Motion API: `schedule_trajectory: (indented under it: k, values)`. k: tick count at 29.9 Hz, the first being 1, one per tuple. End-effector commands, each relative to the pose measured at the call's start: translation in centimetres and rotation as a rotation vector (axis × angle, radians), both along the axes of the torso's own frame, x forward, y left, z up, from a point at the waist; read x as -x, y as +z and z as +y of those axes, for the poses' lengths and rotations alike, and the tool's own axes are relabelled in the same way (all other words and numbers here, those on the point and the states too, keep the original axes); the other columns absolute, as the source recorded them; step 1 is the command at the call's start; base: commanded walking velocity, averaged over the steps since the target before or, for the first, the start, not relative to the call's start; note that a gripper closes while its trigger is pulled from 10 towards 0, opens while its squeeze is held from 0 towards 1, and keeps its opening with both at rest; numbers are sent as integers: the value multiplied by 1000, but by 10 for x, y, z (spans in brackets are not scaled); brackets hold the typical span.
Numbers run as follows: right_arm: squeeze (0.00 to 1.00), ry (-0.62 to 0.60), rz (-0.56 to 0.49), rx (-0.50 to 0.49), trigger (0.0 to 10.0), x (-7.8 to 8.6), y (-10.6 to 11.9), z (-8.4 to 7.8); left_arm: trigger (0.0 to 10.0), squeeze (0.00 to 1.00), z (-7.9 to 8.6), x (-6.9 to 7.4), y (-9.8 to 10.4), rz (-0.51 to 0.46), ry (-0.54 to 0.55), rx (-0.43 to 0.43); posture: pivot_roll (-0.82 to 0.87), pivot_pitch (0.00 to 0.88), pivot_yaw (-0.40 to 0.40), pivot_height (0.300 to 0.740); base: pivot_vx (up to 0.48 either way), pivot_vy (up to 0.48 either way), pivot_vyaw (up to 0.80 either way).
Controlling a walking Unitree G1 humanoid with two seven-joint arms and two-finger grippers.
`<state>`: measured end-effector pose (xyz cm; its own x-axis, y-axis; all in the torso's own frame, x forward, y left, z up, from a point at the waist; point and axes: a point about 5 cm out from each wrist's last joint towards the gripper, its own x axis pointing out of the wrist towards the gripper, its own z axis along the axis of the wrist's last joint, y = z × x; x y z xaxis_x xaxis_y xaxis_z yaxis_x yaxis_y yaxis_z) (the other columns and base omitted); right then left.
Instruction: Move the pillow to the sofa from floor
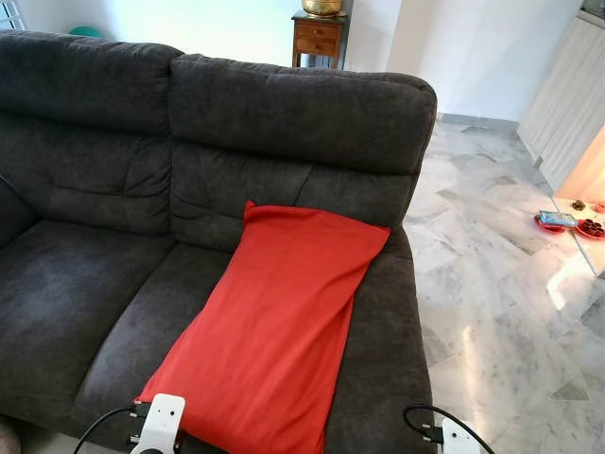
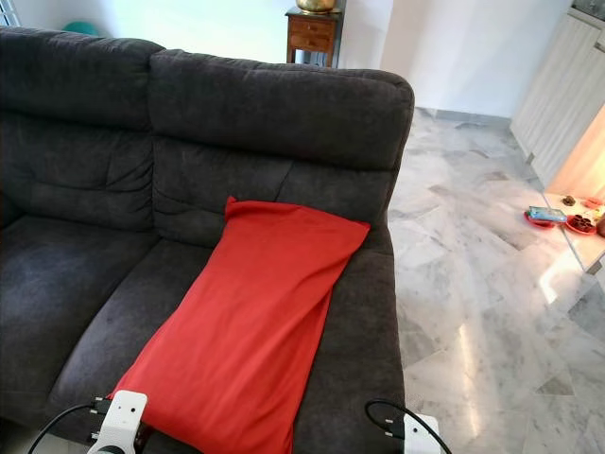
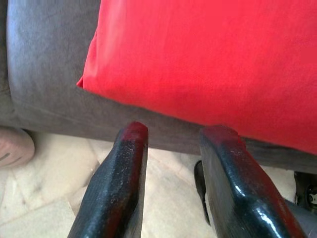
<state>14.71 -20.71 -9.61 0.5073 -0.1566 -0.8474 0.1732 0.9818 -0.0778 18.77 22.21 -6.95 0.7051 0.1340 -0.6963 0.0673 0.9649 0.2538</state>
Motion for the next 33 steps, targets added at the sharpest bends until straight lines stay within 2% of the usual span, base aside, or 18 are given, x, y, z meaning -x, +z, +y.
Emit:
schedule_trajectory:
  k: [1,11,29,33]
  values:
    - [0,7,2,-8,10000,-4,1,2,10000,0,0,2,-1,10,-5,2,98,0,-76,740,0,0,0]
    - [0,22,16,-5,10000,-4,2,-5,10000,0,-1,9,-6,39,-19,0,98,0,-82,740,-202,0,0]
    - [0,20,40,-24,10000,-8,0,8,10000,0,0,15,-10,80,-15,-4,95,0,-83,740,-290,0,0]
    - [0,19,39,-23,10000,-6,0,6,10000,0,1,18,-11,93,-8,-7,98,0,-87,740,-143,0,0]
